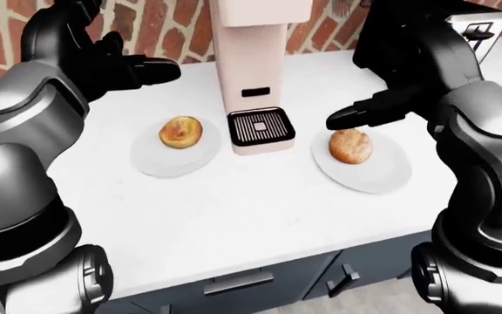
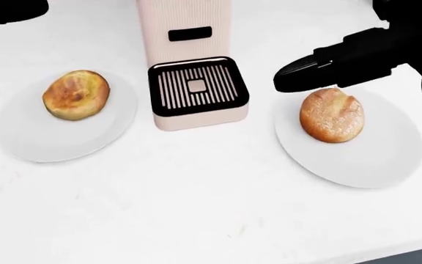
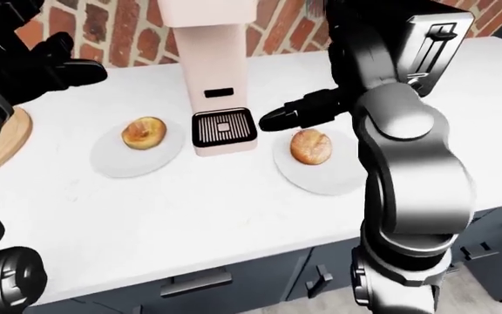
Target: Place all breads on the cutting board.
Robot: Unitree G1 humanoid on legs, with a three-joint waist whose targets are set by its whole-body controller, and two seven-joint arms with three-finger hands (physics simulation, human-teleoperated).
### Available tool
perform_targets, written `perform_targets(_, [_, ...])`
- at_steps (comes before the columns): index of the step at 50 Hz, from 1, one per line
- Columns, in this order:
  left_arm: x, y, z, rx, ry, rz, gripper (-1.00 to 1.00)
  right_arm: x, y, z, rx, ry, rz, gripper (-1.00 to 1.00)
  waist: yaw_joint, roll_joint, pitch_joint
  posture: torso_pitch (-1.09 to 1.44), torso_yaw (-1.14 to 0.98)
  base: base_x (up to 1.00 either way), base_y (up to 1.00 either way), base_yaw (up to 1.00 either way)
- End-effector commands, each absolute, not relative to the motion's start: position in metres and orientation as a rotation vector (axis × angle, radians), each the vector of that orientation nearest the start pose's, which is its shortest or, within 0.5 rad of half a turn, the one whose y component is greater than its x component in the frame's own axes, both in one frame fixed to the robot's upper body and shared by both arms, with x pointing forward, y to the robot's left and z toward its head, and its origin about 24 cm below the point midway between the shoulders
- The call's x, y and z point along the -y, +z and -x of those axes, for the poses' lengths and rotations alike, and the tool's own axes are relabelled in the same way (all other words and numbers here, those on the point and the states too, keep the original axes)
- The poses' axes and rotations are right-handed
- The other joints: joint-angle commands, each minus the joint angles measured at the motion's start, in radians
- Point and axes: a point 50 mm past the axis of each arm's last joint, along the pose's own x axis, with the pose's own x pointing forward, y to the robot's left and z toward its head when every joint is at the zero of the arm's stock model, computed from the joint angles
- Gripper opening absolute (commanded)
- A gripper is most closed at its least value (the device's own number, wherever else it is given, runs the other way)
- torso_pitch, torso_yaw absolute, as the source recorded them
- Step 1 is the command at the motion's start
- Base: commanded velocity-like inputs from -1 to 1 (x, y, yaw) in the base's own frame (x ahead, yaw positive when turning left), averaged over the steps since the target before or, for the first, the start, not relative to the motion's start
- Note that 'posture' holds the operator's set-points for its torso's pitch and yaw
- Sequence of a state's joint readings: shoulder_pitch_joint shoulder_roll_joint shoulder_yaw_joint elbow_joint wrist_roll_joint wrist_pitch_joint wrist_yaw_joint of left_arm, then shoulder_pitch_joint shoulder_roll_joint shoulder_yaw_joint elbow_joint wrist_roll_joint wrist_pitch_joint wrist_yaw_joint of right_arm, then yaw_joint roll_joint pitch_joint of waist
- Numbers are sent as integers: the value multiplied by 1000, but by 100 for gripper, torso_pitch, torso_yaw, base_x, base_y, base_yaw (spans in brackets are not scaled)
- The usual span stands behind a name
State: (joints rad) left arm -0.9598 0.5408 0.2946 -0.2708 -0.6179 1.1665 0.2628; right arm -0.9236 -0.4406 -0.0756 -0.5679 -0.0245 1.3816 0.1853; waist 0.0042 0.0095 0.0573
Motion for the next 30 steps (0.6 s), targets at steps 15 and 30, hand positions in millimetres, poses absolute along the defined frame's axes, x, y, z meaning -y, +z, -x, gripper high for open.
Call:
perform_targets(15, [-206,332,-298,217,42,23,100,186,293,-266,73,44,446,95,-8,7,-26,0,0,0,0,0])
perform_targets(30, [-205,332,-298,219,40,26,100,182,276,-271,39,68,488,37,-10,10,-26,0,0,0,0,0])
